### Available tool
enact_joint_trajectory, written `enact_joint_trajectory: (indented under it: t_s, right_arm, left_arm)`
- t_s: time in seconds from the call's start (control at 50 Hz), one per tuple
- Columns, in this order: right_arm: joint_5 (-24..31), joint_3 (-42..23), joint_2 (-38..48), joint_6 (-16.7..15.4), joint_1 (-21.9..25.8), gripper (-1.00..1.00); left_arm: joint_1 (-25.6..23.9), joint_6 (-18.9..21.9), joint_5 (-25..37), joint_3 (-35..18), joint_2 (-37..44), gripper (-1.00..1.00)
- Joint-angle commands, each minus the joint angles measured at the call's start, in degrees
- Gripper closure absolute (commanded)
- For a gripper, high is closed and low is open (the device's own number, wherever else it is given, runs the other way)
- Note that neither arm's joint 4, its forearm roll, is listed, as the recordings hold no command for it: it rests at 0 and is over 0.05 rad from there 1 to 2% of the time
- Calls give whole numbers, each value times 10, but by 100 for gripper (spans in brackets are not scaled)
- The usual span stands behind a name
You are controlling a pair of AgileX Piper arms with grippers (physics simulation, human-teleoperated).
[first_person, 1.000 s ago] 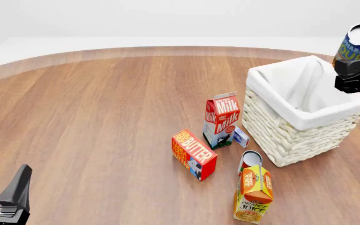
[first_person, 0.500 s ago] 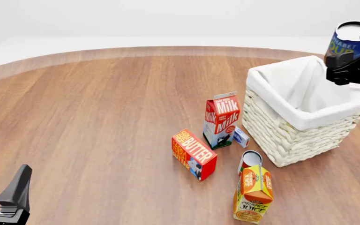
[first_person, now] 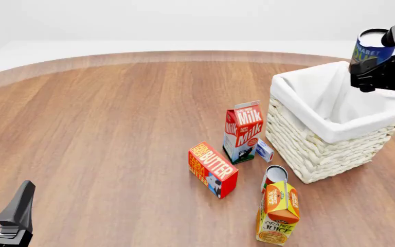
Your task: Pick up the alphabet soup, and put it in the basket.
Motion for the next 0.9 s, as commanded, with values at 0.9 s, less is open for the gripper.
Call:
enact_joint_trajectory:
  t_s: [0.9]
  right_arm:
    - [25,-80,119,1,-6,100]
  left_arm:
    - [0,0,0,0,0,-100]
